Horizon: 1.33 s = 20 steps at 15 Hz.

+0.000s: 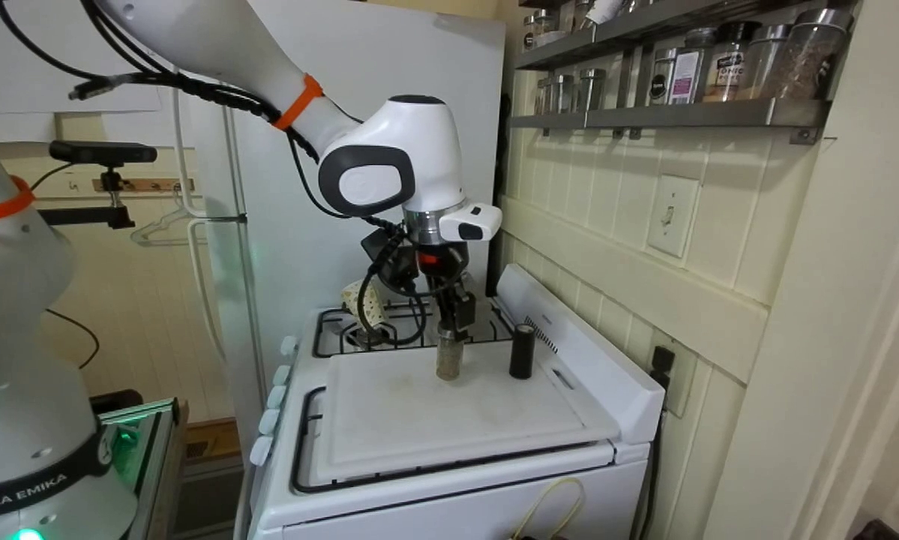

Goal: Uncover the silver lid of the salt cellar

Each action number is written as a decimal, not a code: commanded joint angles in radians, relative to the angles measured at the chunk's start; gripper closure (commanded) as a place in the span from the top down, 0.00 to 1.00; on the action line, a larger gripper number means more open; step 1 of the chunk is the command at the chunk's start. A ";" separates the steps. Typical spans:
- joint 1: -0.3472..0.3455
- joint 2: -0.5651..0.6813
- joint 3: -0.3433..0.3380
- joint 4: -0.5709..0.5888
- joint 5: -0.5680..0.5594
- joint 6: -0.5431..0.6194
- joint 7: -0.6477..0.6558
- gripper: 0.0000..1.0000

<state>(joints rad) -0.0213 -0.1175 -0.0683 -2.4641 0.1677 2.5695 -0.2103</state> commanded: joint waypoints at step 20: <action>0.032 0.070 0.023 -0.011 0.036 0.164 -0.166 0.25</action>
<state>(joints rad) -0.0082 -0.0626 -0.0490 -2.4650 0.1432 2.6700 -0.2719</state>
